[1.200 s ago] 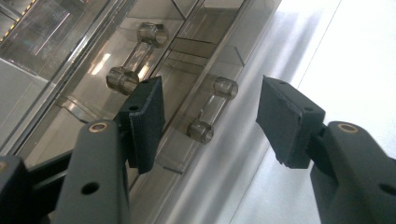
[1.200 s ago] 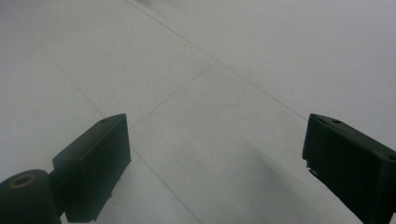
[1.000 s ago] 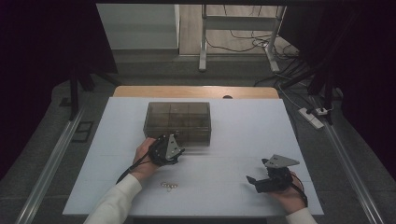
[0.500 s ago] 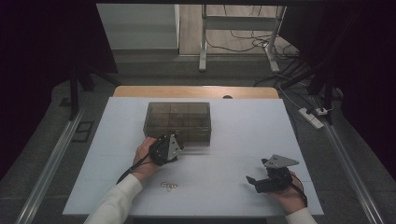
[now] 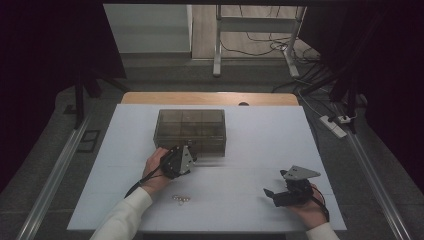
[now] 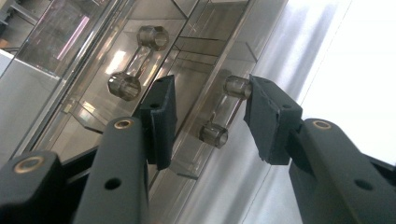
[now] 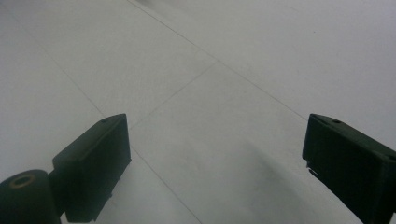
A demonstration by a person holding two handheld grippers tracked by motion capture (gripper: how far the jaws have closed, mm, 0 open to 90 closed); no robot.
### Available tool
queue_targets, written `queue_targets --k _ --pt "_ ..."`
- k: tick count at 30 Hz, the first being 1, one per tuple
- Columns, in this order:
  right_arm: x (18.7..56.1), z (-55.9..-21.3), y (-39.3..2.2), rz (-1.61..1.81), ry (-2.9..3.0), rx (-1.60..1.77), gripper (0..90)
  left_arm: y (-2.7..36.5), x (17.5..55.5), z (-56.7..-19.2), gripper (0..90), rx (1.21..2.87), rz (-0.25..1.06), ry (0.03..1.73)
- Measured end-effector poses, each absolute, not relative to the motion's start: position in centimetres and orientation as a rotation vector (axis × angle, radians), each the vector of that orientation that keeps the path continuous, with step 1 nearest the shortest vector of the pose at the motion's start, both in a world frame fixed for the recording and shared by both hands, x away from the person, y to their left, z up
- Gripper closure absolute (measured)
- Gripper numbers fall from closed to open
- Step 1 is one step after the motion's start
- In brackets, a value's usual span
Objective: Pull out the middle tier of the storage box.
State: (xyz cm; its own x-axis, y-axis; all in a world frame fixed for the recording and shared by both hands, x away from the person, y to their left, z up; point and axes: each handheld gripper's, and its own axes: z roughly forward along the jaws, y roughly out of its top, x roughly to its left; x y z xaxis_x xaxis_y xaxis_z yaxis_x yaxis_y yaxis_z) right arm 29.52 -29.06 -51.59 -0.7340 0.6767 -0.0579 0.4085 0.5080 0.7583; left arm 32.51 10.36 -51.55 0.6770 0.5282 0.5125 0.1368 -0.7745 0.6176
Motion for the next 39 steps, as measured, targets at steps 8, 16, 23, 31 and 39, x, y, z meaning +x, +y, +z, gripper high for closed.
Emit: queue_targets --k 8,16,23,31,39 --pt "29.5 -51.6 -29.1 1.076 2.407 0.904 7.5 10.3 32.3 -51.5 53.8 2.349 0.946 0.506" --pt "29.5 -51.6 -29.1 1.079 2.407 0.904 7.5 10.3 31.9 -51.5 54.0 2.351 0.944 0.498" --pt "29.5 -51.6 -29.1 1.078 2.406 0.902 7.5 10.2 31.7 -51.5 54.4 2.351 0.943 0.492" --pt "29.5 -51.5 -29.1 1.077 2.405 0.902 7.5 10.3 31.6 -51.4 54.4 2.354 0.938 0.488" --pt "29.4 -51.5 -29.1 1.077 2.405 0.902 7.6 10.3 31.4 -51.4 54.5 2.359 0.935 0.483"
